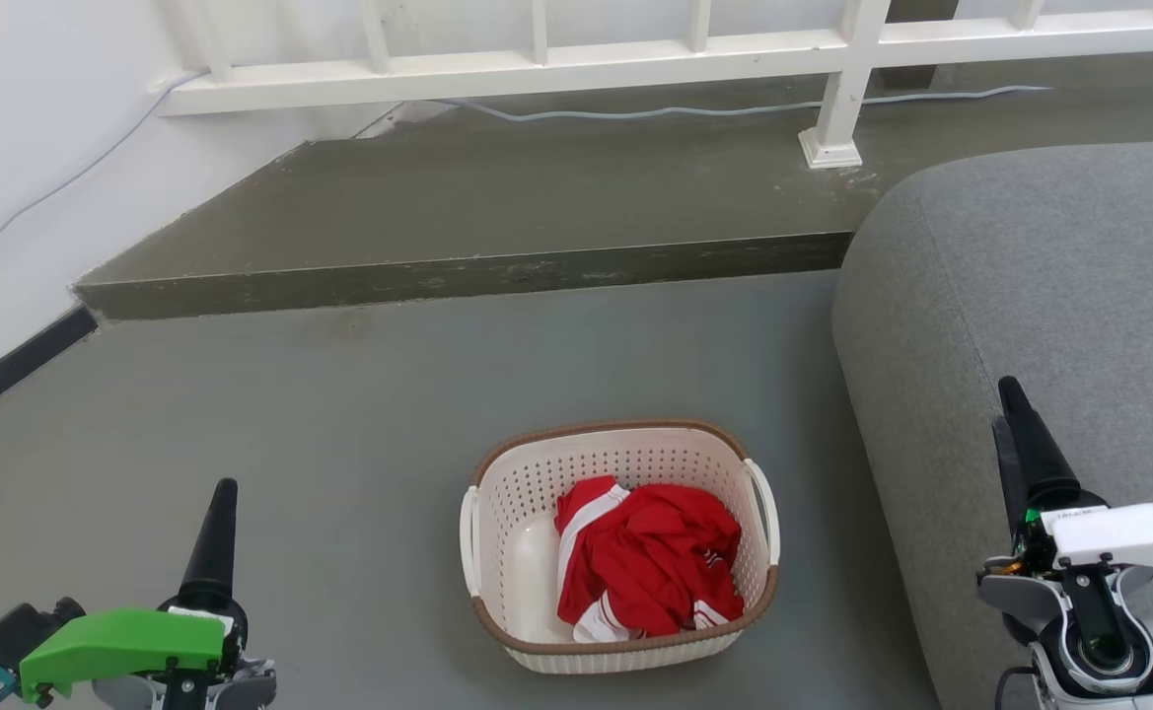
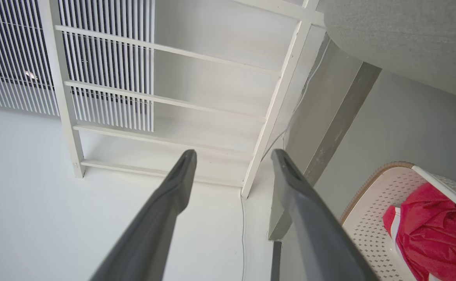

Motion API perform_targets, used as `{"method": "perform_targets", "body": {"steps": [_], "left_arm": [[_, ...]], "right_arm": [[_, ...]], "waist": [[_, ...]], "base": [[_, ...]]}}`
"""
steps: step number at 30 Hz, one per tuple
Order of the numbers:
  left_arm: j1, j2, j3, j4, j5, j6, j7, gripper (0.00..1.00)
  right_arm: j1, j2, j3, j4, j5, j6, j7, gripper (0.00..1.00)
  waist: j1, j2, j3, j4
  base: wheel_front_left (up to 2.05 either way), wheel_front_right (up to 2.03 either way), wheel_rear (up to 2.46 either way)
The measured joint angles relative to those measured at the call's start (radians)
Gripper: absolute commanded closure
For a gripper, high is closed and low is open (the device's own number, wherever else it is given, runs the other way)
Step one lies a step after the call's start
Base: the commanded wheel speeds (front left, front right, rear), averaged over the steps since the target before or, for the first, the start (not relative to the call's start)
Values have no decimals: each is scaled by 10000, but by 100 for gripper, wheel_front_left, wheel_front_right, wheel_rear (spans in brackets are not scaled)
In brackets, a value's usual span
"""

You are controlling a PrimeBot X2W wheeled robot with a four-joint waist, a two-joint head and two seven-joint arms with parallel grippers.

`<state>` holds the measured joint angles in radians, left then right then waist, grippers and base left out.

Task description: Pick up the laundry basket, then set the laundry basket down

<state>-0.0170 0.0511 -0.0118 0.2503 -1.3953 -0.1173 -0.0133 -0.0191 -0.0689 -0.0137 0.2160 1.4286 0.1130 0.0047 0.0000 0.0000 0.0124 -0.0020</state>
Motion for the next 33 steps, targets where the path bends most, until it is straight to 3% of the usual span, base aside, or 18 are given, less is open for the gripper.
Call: {"method": "perform_targets", "body": {"steps": [14,33], "left_arm": [[-43,194,-113,-357,2986,44,-439,0],[-94,-2,-462,-700,5841,251,-1095,0]], "right_arm": [[-141,-648,984,-63,-2520,6,-573,0],[-355,-648,1522,-167,-5288,-94,-1202,0]], "waist": [[0,0,45,30],[0,0,67,55]], "base": [[0,0,0],[0,0,0]]}}
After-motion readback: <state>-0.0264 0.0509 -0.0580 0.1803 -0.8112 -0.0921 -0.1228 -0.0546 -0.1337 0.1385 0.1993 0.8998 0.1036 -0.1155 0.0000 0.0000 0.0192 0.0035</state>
